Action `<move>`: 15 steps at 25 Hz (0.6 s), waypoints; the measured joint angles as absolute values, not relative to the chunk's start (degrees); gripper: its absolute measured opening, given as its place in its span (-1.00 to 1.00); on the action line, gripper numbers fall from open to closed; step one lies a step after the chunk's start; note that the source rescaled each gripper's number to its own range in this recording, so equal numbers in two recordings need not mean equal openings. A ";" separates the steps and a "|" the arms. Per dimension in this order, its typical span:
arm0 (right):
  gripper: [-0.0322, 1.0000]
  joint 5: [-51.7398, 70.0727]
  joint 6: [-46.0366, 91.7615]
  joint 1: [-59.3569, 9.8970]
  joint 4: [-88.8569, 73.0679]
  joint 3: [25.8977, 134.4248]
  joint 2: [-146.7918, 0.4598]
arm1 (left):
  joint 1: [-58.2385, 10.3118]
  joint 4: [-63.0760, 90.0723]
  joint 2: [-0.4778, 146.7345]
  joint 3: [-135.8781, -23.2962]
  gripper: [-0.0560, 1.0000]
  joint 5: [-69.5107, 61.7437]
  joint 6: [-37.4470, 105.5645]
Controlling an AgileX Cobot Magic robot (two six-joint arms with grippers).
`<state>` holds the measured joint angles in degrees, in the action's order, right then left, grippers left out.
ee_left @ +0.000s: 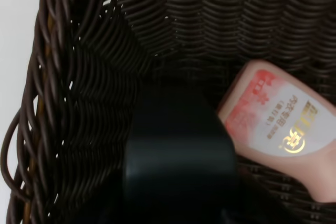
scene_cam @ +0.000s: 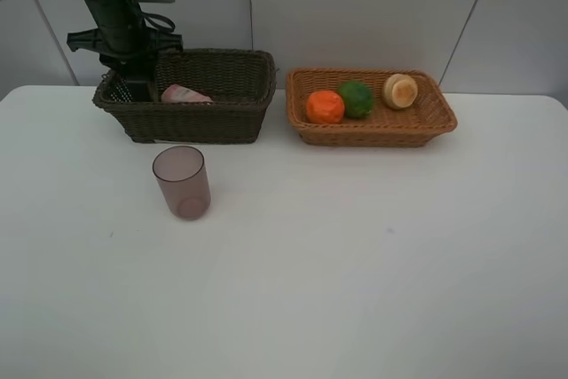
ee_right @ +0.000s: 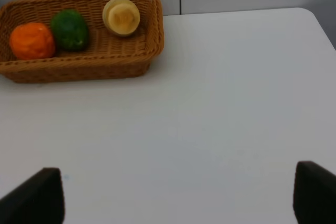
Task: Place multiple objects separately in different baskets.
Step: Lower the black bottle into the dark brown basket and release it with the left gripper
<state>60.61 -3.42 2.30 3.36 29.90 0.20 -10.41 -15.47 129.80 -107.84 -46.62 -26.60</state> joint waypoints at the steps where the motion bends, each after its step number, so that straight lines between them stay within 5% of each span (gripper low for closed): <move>1: 0.77 60.61 -3.42 2.30 3.36 29.90 0.20 | -10.41 -15.43 129.80 -107.91 0.03 -46.50 -26.60; 5: 0.77 60.61 -3.42 2.30 3.36 29.90 0.20 | -10.34 -15.15 129.69 -107.91 0.05 -46.37 -26.60; 10: 0.77 60.61 -3.42 2.30 3.36 29.90 0.20 | -10.34 -15.09 128.56 -108.07 0.84 -45.86 -26.47; 15: 0.77 60.61 -3.42 2.30 3.36 29.90 0.20 | -10.34 -14.98 126.40 -108.07 0.99 -46.48 -26.38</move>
